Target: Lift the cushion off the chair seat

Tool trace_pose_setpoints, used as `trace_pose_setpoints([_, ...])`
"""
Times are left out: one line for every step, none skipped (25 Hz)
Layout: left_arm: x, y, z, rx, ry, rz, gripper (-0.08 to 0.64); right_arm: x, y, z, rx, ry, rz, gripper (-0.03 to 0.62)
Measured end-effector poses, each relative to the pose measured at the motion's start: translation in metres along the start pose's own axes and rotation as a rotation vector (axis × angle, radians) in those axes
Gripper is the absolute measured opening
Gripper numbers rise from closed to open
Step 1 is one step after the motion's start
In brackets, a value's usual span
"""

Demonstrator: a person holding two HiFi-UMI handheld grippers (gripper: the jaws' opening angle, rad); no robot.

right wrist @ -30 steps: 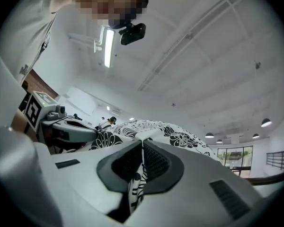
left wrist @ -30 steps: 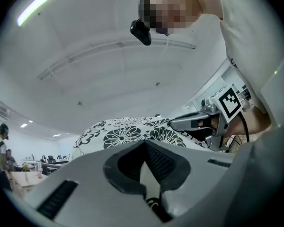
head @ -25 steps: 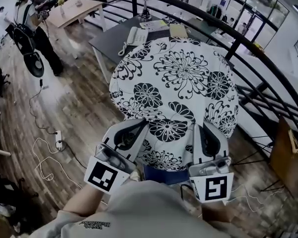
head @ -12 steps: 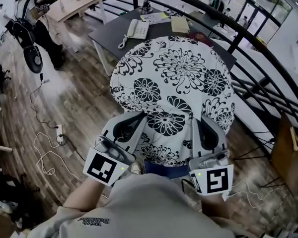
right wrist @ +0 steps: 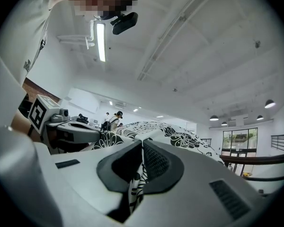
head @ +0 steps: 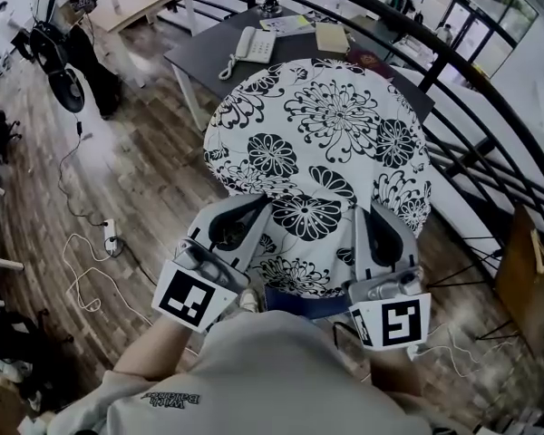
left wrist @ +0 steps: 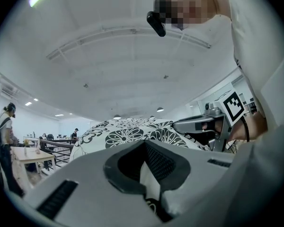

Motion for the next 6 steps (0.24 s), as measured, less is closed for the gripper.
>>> trace_pose_setpoints([-0.0002,-0.0005,0.0,0.0,0.0,-0.003,0.005,-0.0001,-0.0003,0.0001,-0.001,0.0,0.0,0.003])
trace_pose_setpoints([-0.0005,-0.001,-0.0002,0.0,0.0,-0.004,0.005,-0.0004,-0.0006,0.0003,0.0,0.0,0.002,0.003])
trace_pose_setpoints([-0.0009,-0.0015,-0.0005,-0.001,0.0,-0.003,0.005,-0.0007,-0.0007,0.0005,0.002,-0.001,0.006,0.003])
trace_pose_setpoints([-0.0014,-0.0018,-0.0008,-0.003,-0.001,-0.001,0.005,-0.001,-0.0007,0.0007,0.004,-0.002,0.012,0.003])
trace_pose_setpoints([-0.0018,-0.002,-0.0012,-0.005,-0.001,0.001,0.006,-0.0013,-0.0006,0.0008,0.007,-0.004,0.018,0.003])
trace_pose_setpoints([-0.0023,-0.0021,-0.0015,-0.007,-0.001,0.004,0.005,-0.0017,-0.0005,0.001,0.009,-0.005,0.024,0.003])
Point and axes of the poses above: the fingertips, and each gripper's own axes: z forward along the fingers, x to its right, y out of its underside, the point moved 8 cm from there along -z, backward along the fingers, and after that the axes turned 10 degrees about -y, right-handed, at the moved point
